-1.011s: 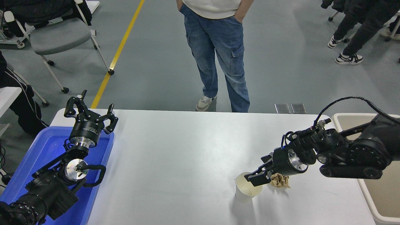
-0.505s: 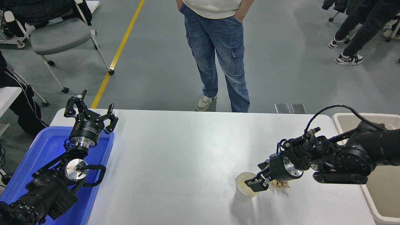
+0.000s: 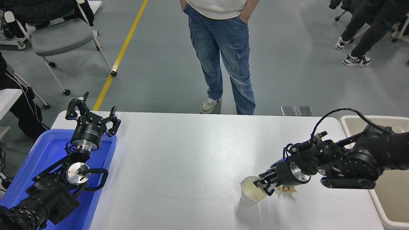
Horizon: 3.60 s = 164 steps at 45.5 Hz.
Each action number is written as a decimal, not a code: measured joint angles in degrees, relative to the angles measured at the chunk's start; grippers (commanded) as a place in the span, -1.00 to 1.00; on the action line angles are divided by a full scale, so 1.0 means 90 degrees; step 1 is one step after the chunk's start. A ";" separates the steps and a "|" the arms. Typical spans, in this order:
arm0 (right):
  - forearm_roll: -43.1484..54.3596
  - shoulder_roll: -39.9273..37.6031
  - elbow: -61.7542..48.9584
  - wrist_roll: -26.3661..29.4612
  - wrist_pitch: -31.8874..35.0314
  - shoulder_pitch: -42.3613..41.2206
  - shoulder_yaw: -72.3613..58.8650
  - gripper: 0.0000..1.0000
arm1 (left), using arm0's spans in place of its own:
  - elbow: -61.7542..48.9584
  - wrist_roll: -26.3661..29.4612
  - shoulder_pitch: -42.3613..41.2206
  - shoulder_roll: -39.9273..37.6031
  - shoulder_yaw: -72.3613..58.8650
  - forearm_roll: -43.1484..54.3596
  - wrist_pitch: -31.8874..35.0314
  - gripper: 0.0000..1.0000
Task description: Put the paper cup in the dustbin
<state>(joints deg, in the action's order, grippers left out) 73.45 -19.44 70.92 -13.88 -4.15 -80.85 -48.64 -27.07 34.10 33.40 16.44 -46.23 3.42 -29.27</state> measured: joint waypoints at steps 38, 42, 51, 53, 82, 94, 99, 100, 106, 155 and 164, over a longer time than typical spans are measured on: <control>-0.0488 -0.1324 0.1552 -0.0221 0.0664 -0.2480 -0.0204 -1.00 | 0.0000 0.0001 0.0002 0.0000 0.0000 0.0002 0.0000 1.00; -0.0531 -0.1571 0.1775 -0.0260 0.0971 -0.2902 -0.0148 -1.00 | 0.0000 0.0001 0.0002 0.0000 0.0000 0.0001 0.0000 1.00; -0.0701 -0.1912 0.2099 -0.0296 0.1466 -0.3692 -0.0042 -1.00 | 0.0000 0.0001 0.0001 0.0000 0.0000 0.0002 0.0001 1.00; -0.0785 -0.1952 0.2143 -0.0297 0.1545 -0.3843 -0.0038 -1.00 | 0.0000 0.0002 0.0001 0.0000 0.0000 0.0002 0.0001 1.00; -0.1195 -0.3274 0.1995 -0.0276 0.1642 -0.4179 -0.0011 -1.00 | -0.0001 0.0006 -0.0001 0.0000 0.0000 0.0001 0.0002 1.00; -0.1474 -0.4917 0.1614 -0.0275 0.1383 -0.3262 0.0830 -1.00 | -0.0001 0.0002 0.0001 0.0000 0.0000 0.0000 -0.0001 1.00; -0.1915 -0.5508 0.1440 -0.0287 0.1087 -0.2540 0.1353 -1.00 | -0.0002 0.0002 0.0001 0.0000 0.0000 0.0000 -0.0001 1.00; -0.2053 -0.5636 0.1393 -0.0289 0.1009 -0.2370 0.1467 -1.00 | 0.0000 0.0002 0.0001 -0.0001 0.0000 0.0001 -0.0001 1.00; -0.2908 -0.6127 0.1235 -0.0313 0.0556 -0.1555 0.1916 -1.00 | 0.0001 0.0002 0.0001 0.0000 0.0000 0.0002 0.0000 1.00; -1.1020 -0.3408 -0.3039 -0.0115 -0.1820 0.4081 0.4668 -1.00 | 0.0000 0.0001 0.0000 0.0000 0.0000 0.0001 0.0000 1.00; -1.1133 -0.2157 -0.4801 0.0131 -0.1553 0.4642 0.5114 -1.00 | 0.0000 0.0002 0.0000 0.0000 0.0000 0.0001 0.0000 1.00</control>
<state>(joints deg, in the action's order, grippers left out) -26.75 -38.85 27.71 -12.70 -18.12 -39.07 -2.61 -27.07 34.12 33.39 16.44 -46.23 3.43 -29.27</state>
